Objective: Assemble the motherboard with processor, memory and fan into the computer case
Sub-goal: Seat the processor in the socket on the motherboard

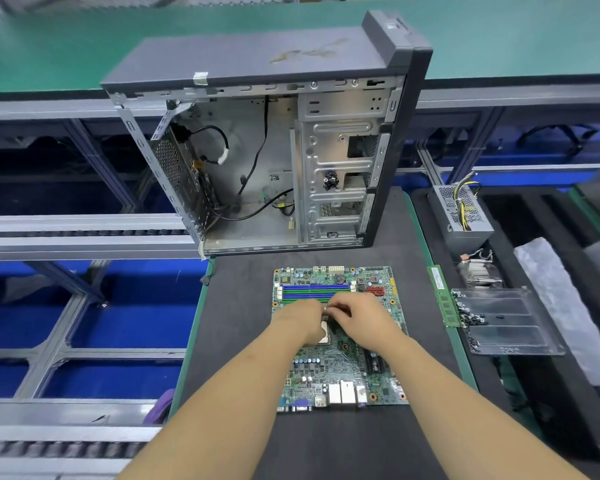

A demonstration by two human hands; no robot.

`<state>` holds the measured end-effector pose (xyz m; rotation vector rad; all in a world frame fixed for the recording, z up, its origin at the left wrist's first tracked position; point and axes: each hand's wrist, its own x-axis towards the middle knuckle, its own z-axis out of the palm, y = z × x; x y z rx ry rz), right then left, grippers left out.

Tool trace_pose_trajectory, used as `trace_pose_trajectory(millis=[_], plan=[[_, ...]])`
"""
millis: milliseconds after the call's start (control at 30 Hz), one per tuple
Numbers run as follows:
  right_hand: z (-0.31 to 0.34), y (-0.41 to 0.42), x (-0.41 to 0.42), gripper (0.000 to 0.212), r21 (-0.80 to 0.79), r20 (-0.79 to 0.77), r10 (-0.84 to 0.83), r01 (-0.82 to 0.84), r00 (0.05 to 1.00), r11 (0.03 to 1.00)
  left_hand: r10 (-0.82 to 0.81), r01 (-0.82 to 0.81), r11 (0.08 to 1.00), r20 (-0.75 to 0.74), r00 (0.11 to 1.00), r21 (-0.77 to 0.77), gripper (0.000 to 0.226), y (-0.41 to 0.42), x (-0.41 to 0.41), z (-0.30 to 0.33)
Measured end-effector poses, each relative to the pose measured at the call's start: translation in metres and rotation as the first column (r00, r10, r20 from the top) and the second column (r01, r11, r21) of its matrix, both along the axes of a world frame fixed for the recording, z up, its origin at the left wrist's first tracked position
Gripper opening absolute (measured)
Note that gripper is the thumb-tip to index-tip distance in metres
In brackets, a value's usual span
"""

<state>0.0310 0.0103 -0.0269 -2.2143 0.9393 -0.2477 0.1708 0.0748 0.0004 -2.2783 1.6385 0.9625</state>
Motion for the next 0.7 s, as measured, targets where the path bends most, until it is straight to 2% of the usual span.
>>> trace_pose_trajectory(millis=[133,300,500,600,700], plan=[[0.002,0.003,-0.005,0.010,0.027,0.036,0.023,-0.024,0.999,0.999,0.011,-0.011,1.000,-0.019,1.000,-0.014,0.009,0.001,0.000,0.002],[0.005,0.007,-0.012,0.019,0.036,0.032,0.071,-0.072,0.997,0.997,0.018,-0.019,1.000,-0.040,0.999,-0.023,0.003,0.006,-0.002,0.005],[0.009,0.004,-0.013,0.024,0.062,-0.046,0.129,-0.126,0.991,0.990,0.024,-0.026,0.999,-0.059,0.998,-0.028,0.008,0.006,0.000,0.005],[0.010,0.003,-0.011,0.015,0.058,-0.123,0.176,-0.170,0.977,0.984,0.032,-0.034,0.999,-0.068,0.997,-0.030,0.011,0.007,0.000,0.005],[0.008,0.004,-0.006,0.021,0.010,-0.224,0.211,-0.214,0.951,0.977,0.037,-0.041,0.998,-0.082,0.996,-0.041,0.015,0.008,0.000,0.004]])
